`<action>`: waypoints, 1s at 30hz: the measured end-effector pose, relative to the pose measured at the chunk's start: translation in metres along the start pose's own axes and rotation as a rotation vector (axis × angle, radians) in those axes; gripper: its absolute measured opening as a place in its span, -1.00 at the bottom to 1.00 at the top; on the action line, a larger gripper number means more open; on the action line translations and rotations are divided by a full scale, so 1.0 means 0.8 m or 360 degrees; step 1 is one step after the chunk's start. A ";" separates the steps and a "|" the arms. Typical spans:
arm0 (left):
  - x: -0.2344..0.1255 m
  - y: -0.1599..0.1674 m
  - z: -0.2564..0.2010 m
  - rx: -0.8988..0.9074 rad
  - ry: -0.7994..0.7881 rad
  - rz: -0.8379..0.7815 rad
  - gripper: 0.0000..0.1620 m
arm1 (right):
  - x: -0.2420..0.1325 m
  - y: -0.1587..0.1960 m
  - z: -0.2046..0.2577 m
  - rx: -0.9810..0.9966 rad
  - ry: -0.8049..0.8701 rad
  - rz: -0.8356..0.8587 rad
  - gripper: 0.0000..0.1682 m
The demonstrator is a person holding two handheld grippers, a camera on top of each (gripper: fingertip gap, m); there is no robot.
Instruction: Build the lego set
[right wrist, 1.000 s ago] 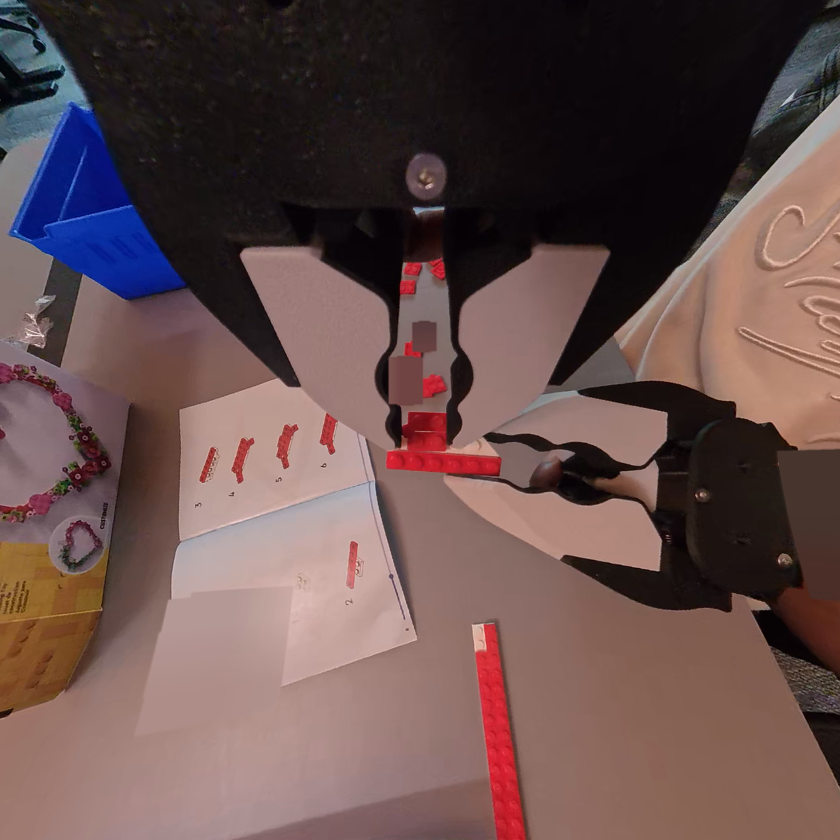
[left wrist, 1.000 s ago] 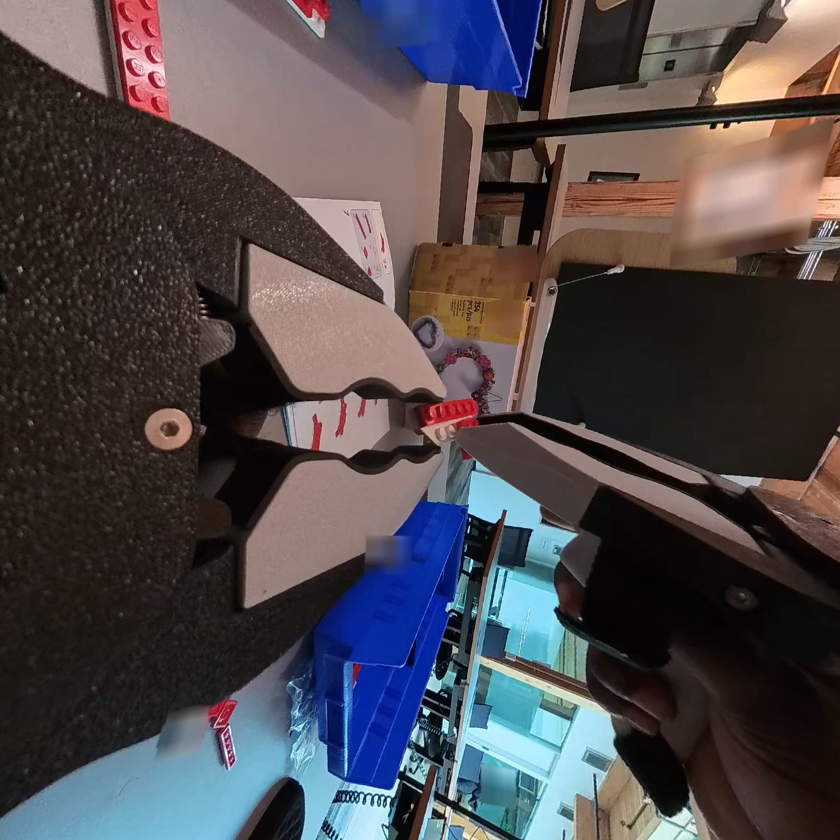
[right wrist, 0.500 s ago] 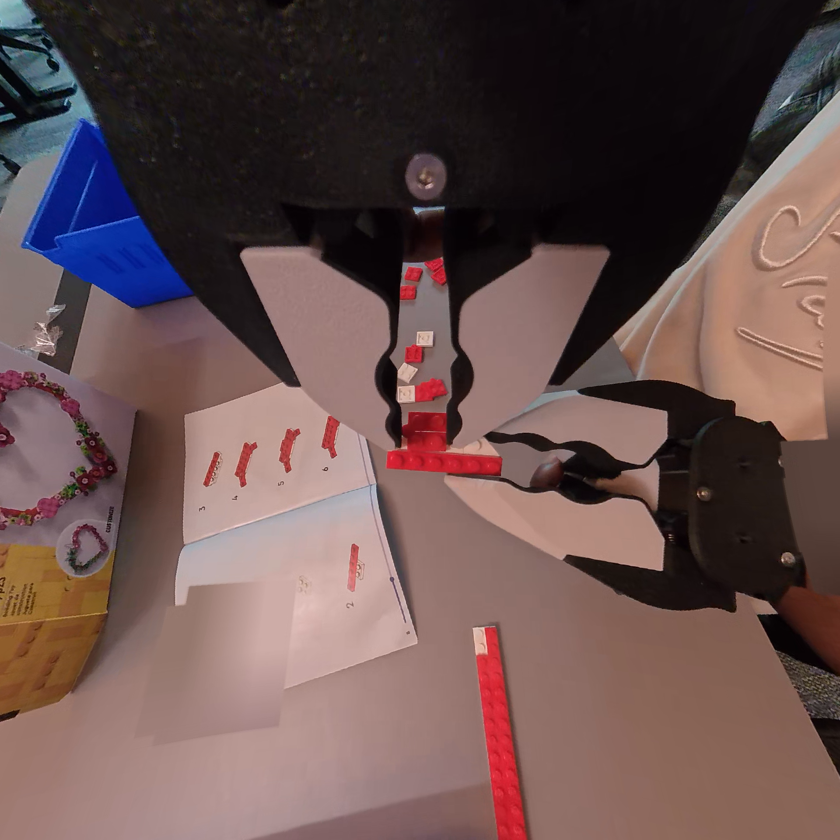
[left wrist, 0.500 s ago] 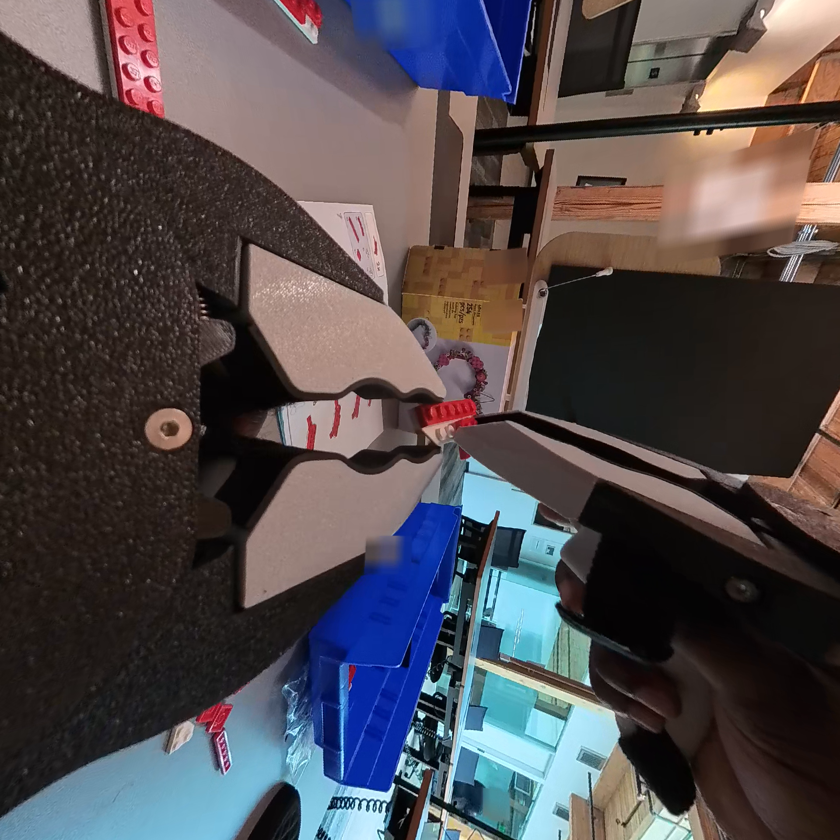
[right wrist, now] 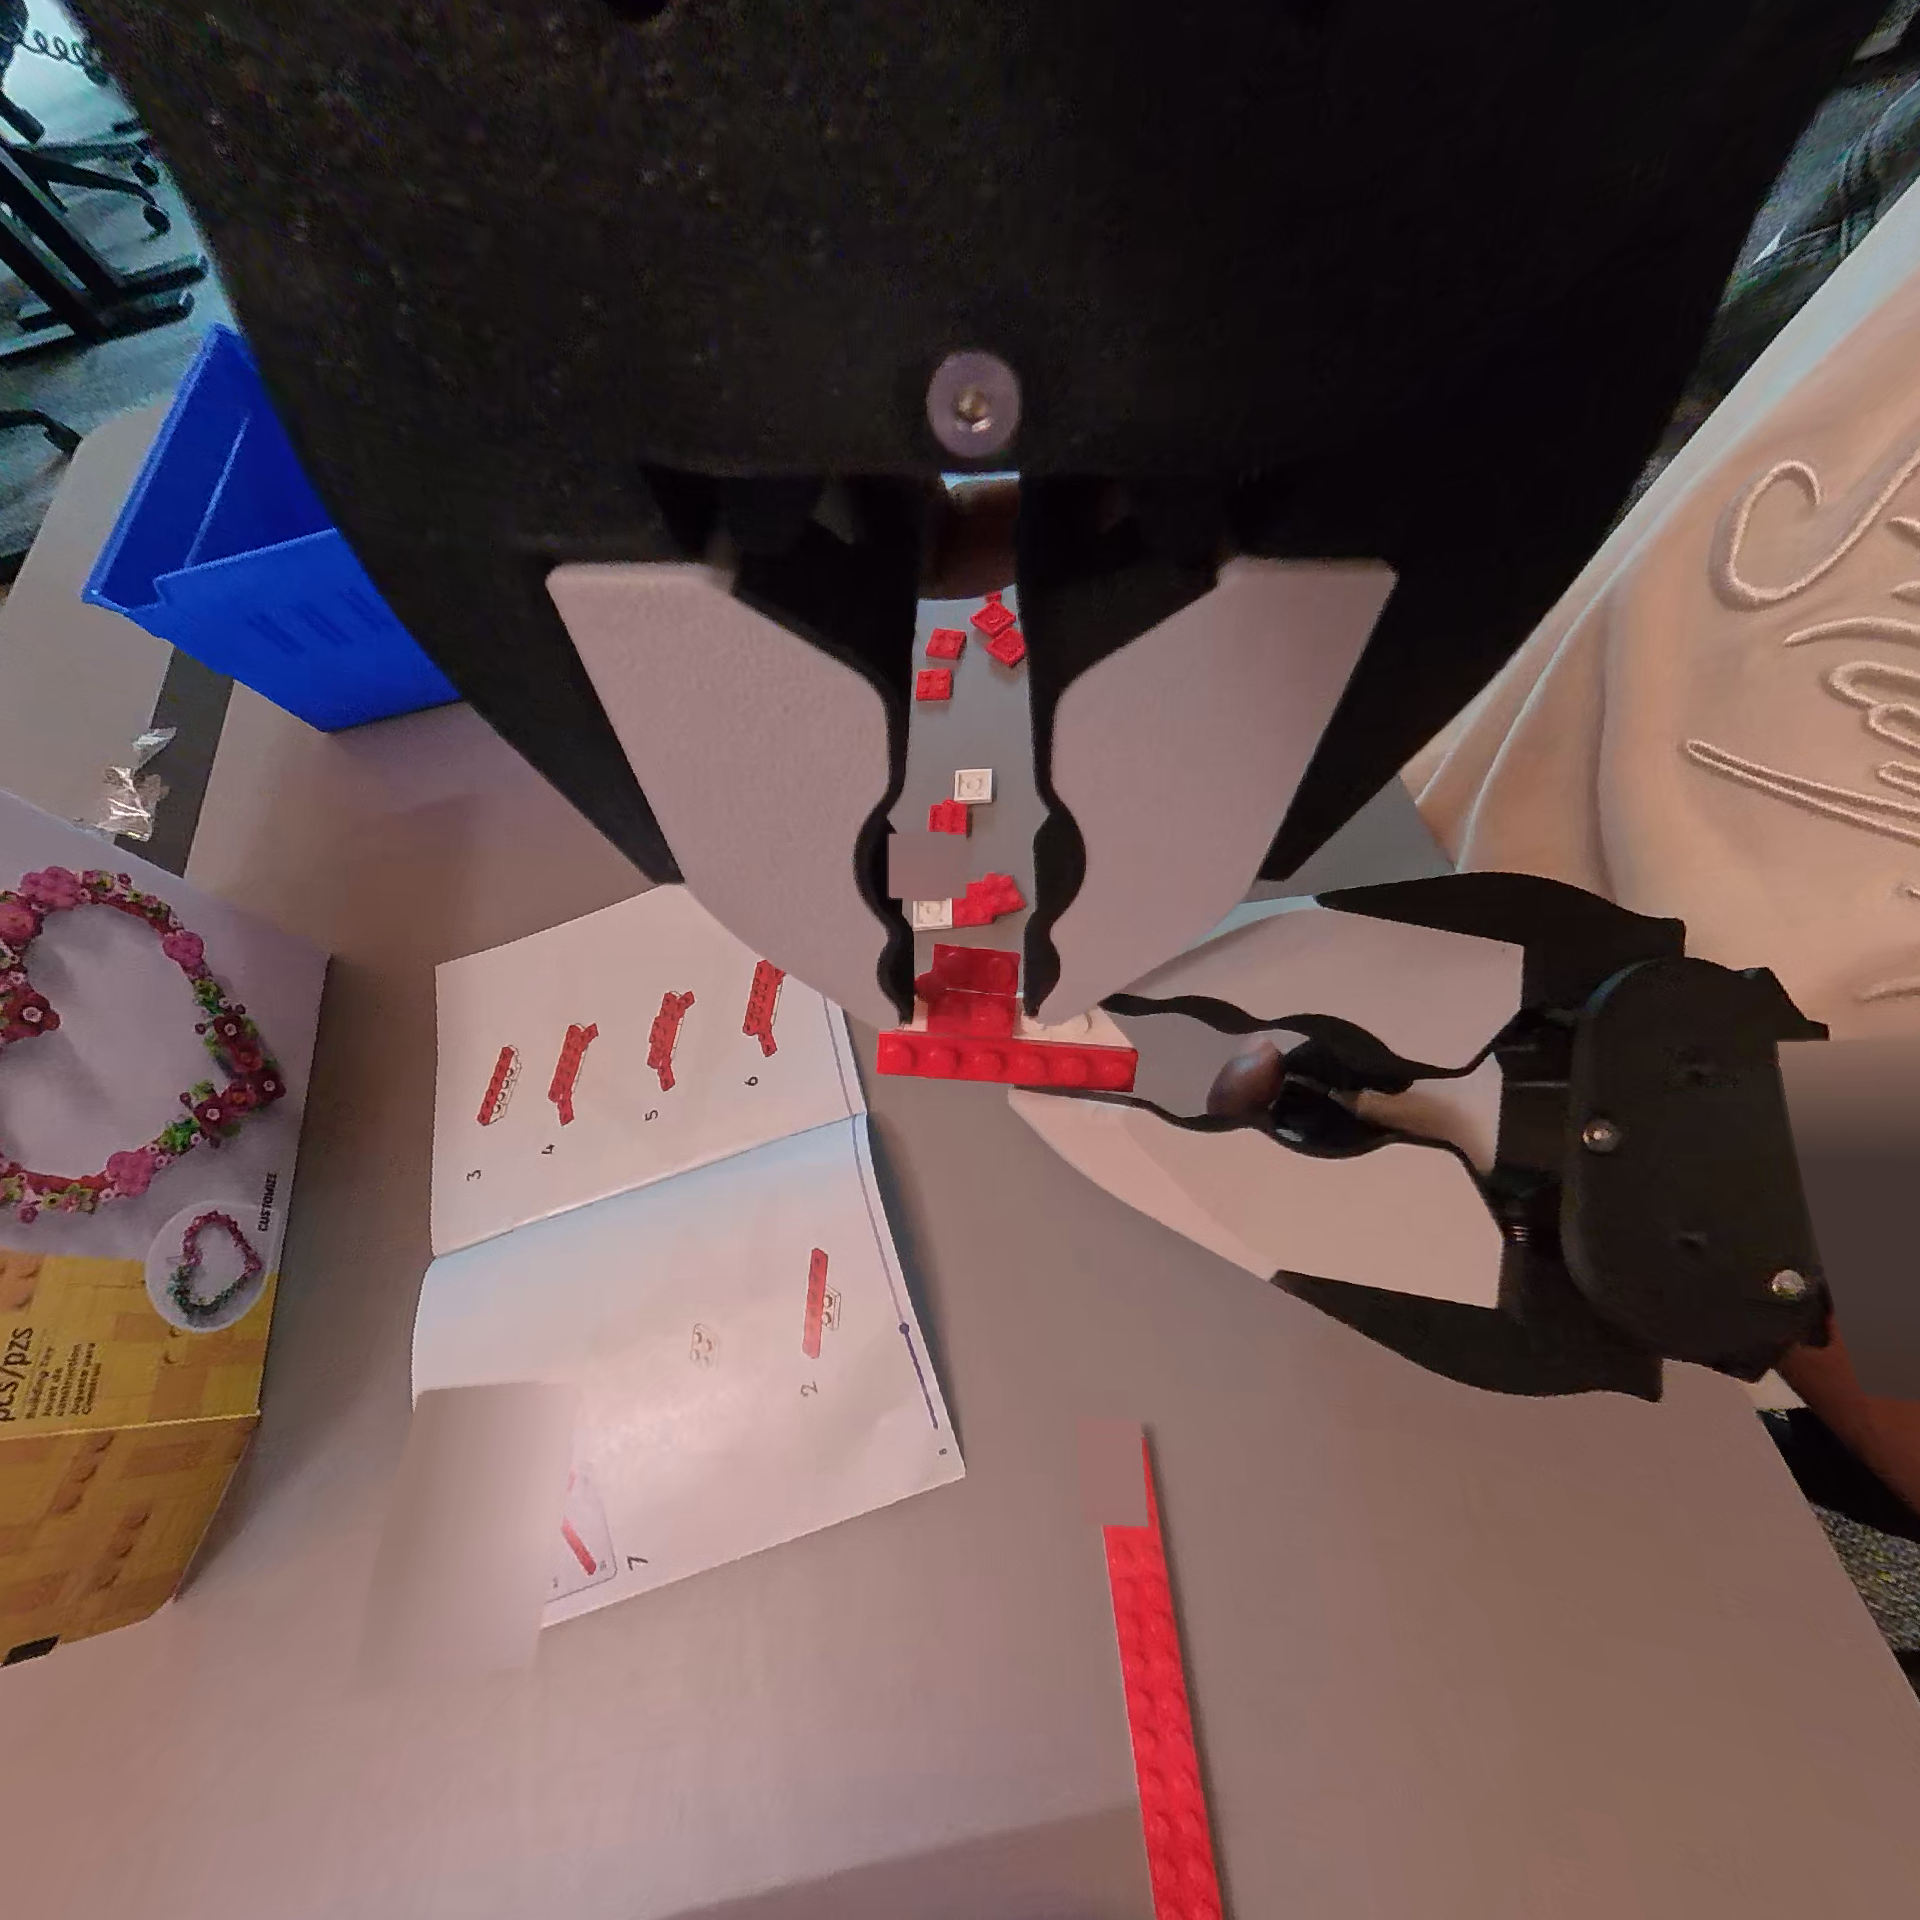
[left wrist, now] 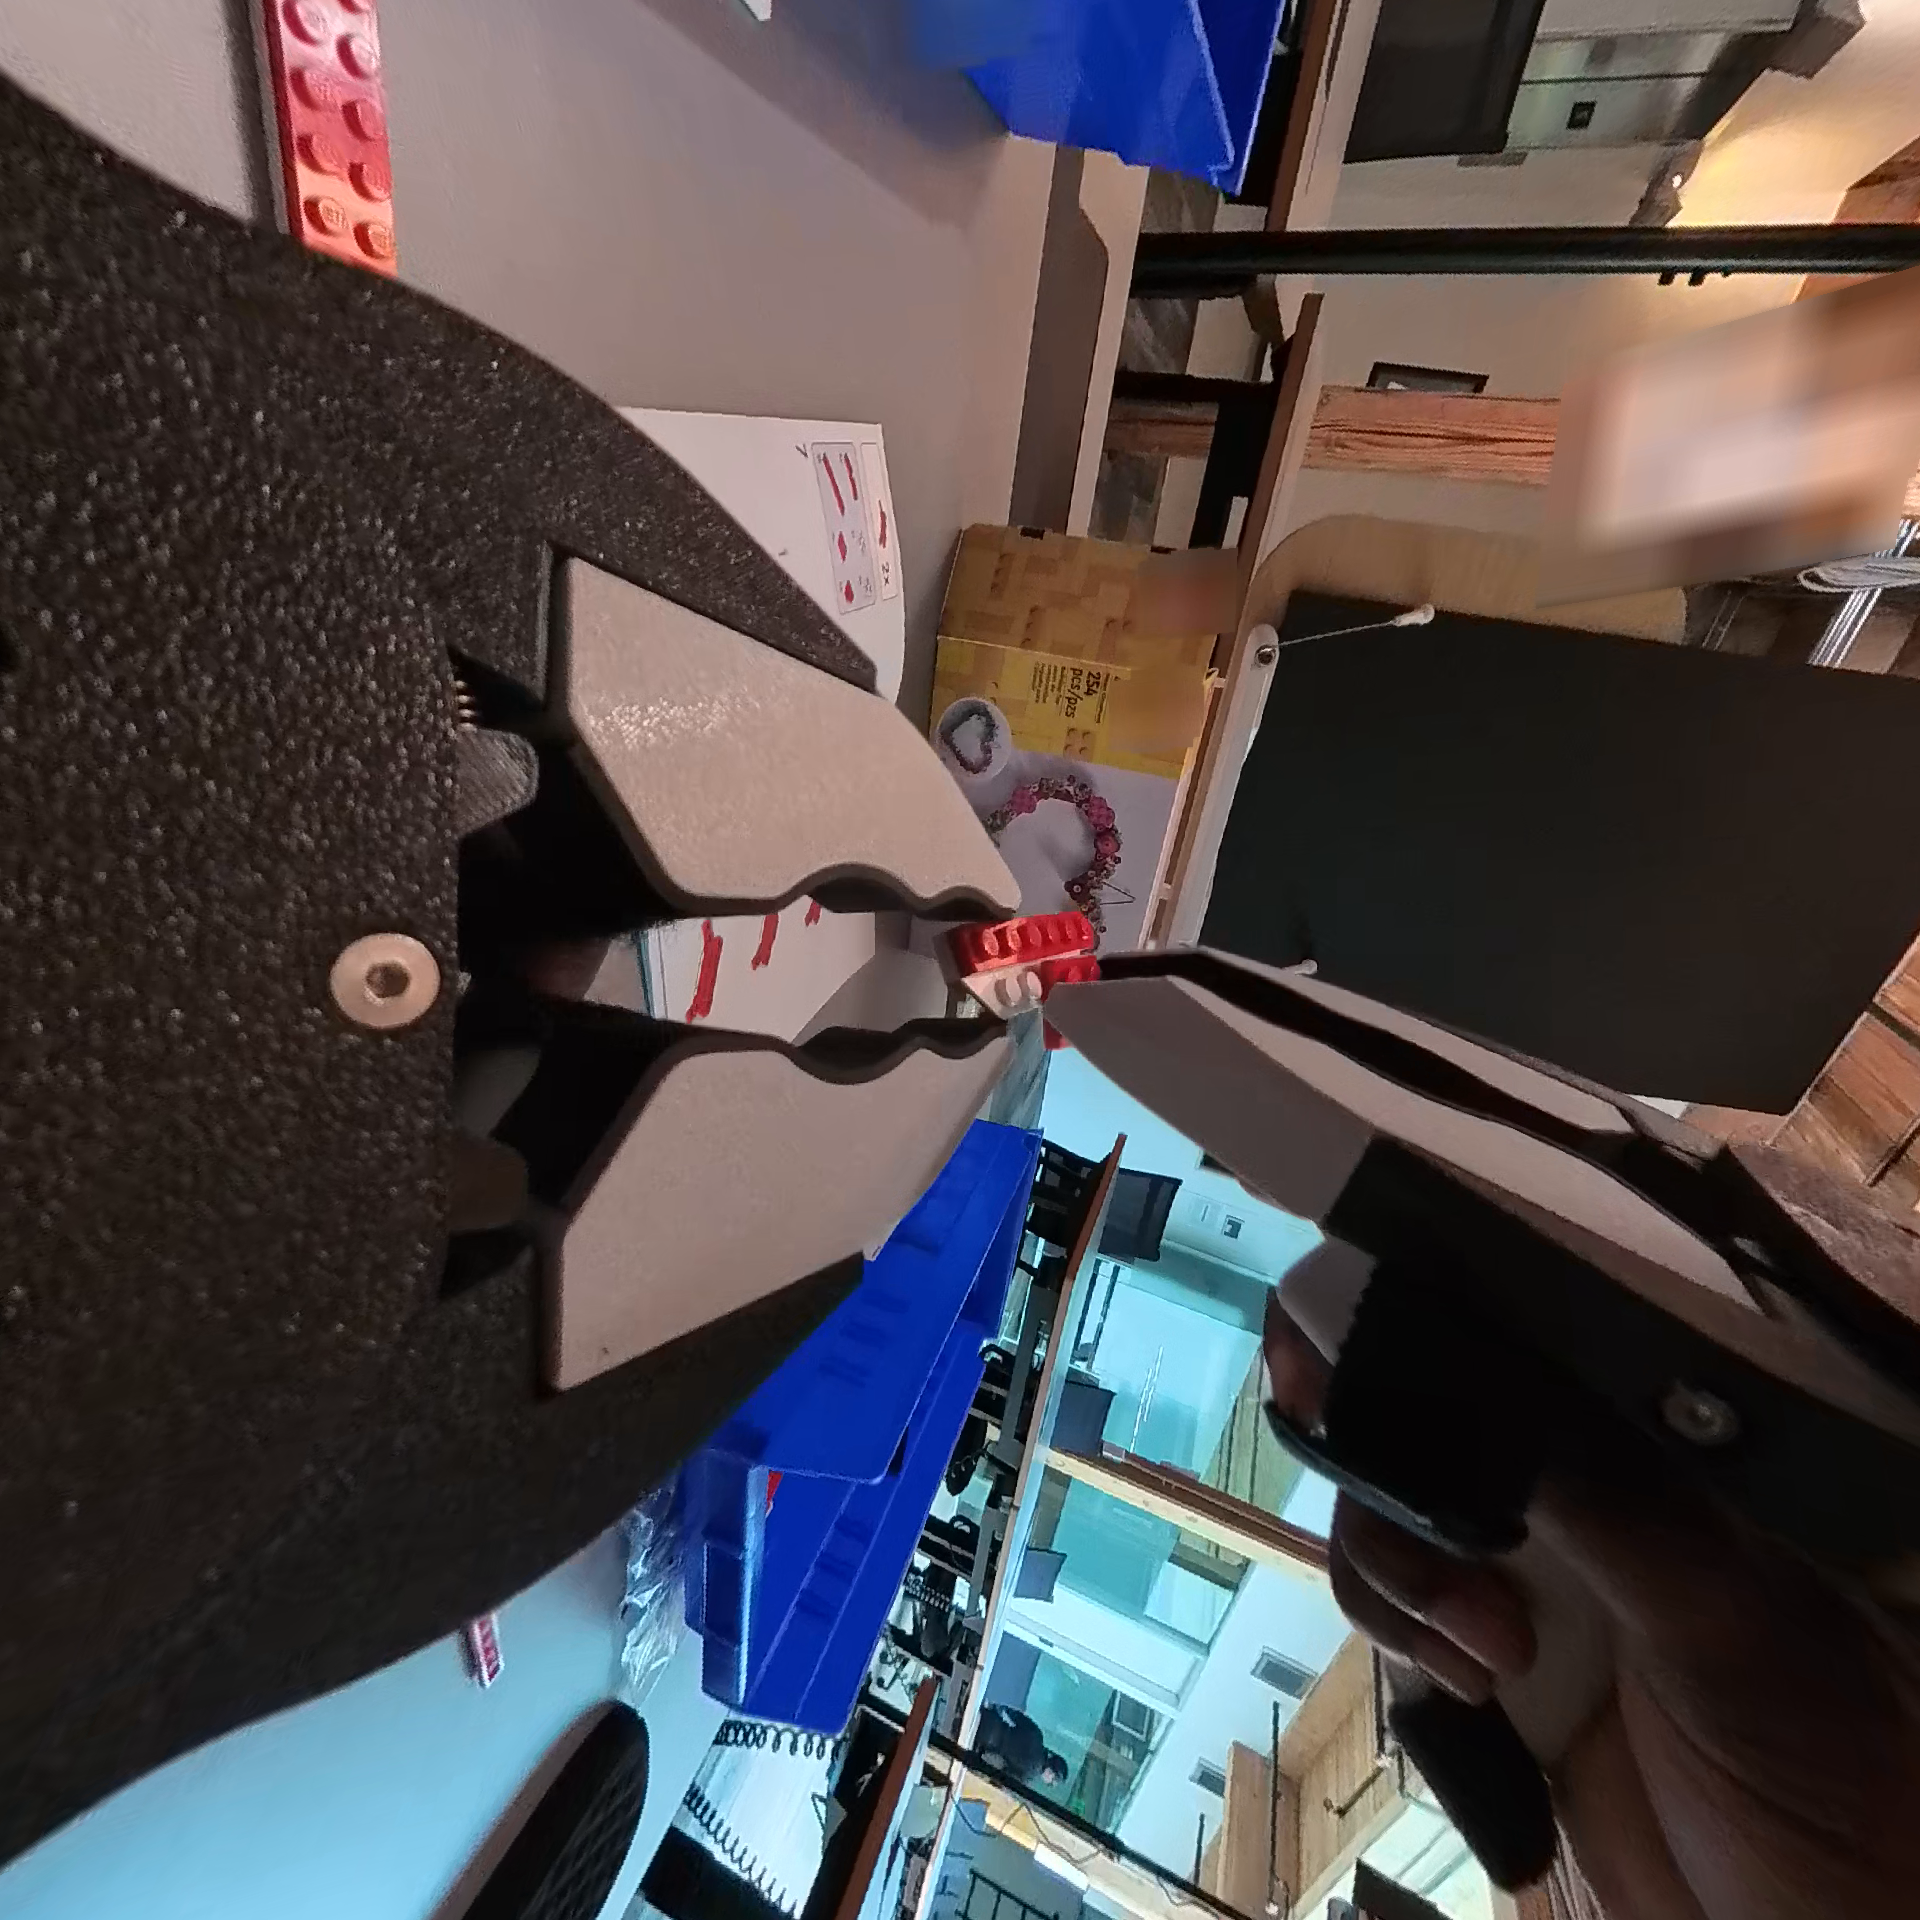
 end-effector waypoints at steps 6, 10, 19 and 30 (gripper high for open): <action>0.001 0.002 0.004 -0.0104 0.0026 0.0020 -0.79 | -0.001 -0.005 0.000 -0.0022 -0.0010 -0.0014 -0.74; 0.002 0.004 0.009 -0.0181 0.0032 0.0049 -0.79 | -0.006 -0.002 -0.011 -0.0067 0.0049 -0.0087 -0.74; 0.002 -0.002 0.015 -0.0209 0.0118 0.0047 -0.79 | -0.021 0.089 -0.013 0.0066 0.0142 -0.1222 -0.57; 0.021 -0.038 0.024 -0.0413 0.0864 0.0230 -0.79 | 0.064 0.208 0.043 0.0334 0.0310 -0.2355 -0.50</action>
Point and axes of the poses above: each gripper's, where its closed fingertips meet, x out along the fingers, y out of its underside, z = x × y across the jaws, the point moved 10 cm from there along -x, back along the fingers, and after that the axes turned 4 degrees about y, right-handed, at the moved point
